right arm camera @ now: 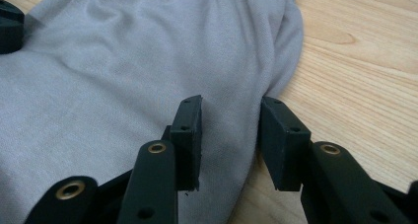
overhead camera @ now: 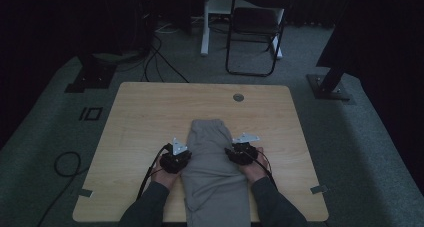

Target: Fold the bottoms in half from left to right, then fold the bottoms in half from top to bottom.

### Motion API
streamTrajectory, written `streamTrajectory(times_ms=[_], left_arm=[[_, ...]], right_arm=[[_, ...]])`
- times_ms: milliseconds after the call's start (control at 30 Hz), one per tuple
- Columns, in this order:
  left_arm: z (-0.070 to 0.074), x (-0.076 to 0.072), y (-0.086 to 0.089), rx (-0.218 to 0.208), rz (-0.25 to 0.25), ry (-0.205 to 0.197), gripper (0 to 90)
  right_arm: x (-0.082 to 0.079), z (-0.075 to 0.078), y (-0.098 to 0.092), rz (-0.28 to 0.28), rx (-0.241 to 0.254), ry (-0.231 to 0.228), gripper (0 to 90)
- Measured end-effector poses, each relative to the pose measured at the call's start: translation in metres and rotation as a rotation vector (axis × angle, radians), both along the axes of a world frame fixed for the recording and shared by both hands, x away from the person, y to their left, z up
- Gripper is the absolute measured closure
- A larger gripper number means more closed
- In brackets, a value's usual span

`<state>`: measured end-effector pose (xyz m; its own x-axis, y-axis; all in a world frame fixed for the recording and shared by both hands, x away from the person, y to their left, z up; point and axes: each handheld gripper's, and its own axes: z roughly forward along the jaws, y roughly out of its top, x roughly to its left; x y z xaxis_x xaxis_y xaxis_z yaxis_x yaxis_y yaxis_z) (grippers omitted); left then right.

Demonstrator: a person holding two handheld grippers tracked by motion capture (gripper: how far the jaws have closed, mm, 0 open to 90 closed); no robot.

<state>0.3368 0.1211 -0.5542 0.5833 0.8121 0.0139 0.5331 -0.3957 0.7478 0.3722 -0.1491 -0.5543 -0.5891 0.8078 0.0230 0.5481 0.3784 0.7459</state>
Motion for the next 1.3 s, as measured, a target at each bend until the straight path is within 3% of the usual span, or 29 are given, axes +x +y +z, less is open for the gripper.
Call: streamTrajectory(times_ms=[233,400,533,633,800,933,1133,1300], left_arm=[[0.000,0.000,0.000,-0.002,0.001,-0.004,82.2],[-0.001,0.000,-0.001,-0.008,-0.003,-0.004,79.5],[-0.001,0.000,-0.001,-0.015,-0.005,-0.005,77.8],[-0.001,0.001,-0.001,-0.015,-0.005,-0.006,77.7],[-0.001,0.000,-0.002,-0.012,-0.005,-0.007,77.6],[-0.001,0.001,-0.003,-0.009,-0.005,-0.009,77.4],[-0.001,0.001,-0.003,-0.010,-0.006,-0.008,77.0],[-0.001,0.001,-0.003,-0.008,-0.006,-0.008,76.9]], right_arm=[[0.000,0.000,0.000,0.006,-0.001,0.001,62.2],[0.000,0.000,0.002,0.013,0.003,0.010,55.7],[0.001,0.002,0.005,0.045,-0.015,0.028,47.9],[0.002,0.004,0.006,0.068,-0.023,0.040,48.9],[0.009,0.010,0.004,0.036,-0.003,0.025,49.4],[0.023,0.015,0.008,0.012,0.003,0.009,49.1],[0.059,0.015,0.021,-0.043,-0.024,0.012,49.0],[0.081,0.009,0.021,-0.074,0.006,0.066,49.0]])
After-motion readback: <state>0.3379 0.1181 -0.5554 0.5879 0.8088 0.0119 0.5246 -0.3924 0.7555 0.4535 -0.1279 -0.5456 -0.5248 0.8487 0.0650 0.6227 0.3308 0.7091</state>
